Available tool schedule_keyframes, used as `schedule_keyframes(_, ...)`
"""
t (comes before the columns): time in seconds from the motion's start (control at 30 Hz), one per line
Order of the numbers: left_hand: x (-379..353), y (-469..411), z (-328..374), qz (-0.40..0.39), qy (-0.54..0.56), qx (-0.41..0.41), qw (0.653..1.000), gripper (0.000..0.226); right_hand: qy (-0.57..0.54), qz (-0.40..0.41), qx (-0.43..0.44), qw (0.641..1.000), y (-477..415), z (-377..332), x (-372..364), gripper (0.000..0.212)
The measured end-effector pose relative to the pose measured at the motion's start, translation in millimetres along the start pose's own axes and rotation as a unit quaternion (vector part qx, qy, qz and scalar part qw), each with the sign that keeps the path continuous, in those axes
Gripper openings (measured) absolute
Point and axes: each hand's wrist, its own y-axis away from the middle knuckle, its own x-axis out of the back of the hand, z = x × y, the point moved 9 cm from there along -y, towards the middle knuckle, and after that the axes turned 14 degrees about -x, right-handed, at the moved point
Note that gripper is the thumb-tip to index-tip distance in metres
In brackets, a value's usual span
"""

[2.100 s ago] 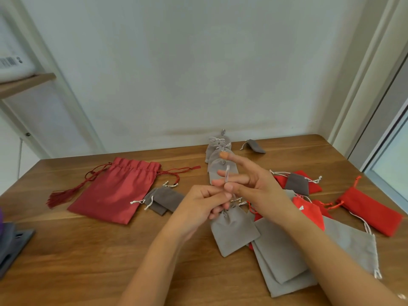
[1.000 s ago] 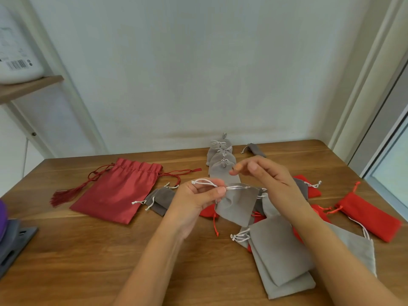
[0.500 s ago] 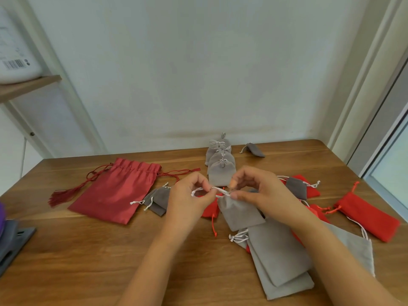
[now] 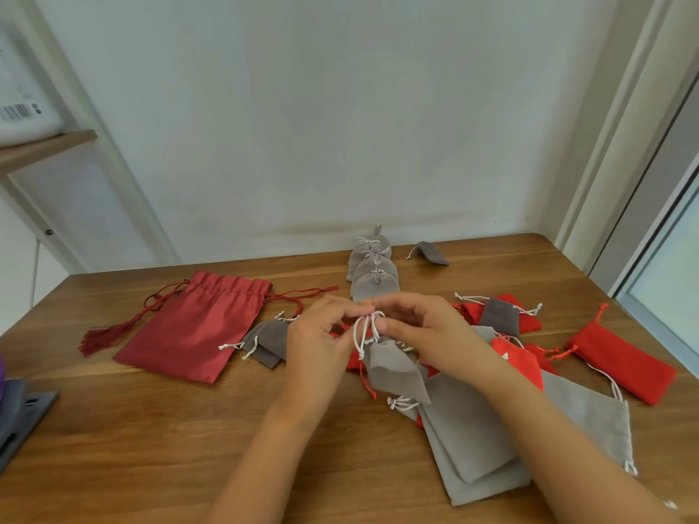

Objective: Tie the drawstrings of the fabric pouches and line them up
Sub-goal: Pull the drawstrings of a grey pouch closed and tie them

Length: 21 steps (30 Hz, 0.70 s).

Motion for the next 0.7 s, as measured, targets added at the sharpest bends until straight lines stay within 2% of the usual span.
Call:
schedule_keyframes(0.13, -4.1, 0.7, -1.3, -0.015, 0.021, -0.009, 1.0, 0.02, 0.005, 0.076, -0.001, 0.997, 1.5, -0.5, 15.0, 0.028)
schedule_keyframes(0.23, -8.3, 1.7, -0.9, -0.017, 0.059, 0.0, 0.998, 0.019, 0.112, 0.157, 0.043, 0.98, 8.3, -13.4, 26.1, 0.02)
schedule_keyframes(0.3, -7.6, 1.7, -1.3, -0.005, 0.08, 0.01, 0.997, 0.017, 0.161, 0.166, 0.074, 0.97, 9.7, -20.3, 25.0, 0.018)
schedule_keyframes(0.37, -5.7, 1.9, -3.3, 0.013, 0.102, 0.029, 0.994, 0.016, 0.151, 0.147, 0.062, 0.976, 8.4, -17.1, 23.8, 0.013)
schedule_keyframes(0.5, -0.3, 2.1, -7.4, 0.059, 0.143, 0.083, 0.984, 0.01, 0.033, 0.099, 0.031, 0.994, 5.3, -10.9, 31.3, 0.023)
schedule_keyframes(0.6, -0.3, 0.5, -10.3, 0.062, 0.158, 0.102, 0.98, 0.011, -0.126, 0.038, 0.041, 0.991, 1.1, -6.7, 34.7, 0.034)
schedule_keyframes(0.63, -1.2, 0.5, -12.0, 0.058, 0.163, 0.111, 0.979, 0.01, -0.202, 0.002, 0.044, 0.978, -0.5, -6.5, 33.1, 0.035)
schedule_keyframes(0.7, -3.4, 1.0, -13.6, 0.043, 0.176, 0.123, 0.976, 0.005, -0.378, -0.052, 0.033, 0.924, -1.0, -8.1, 31.8, 0.031)
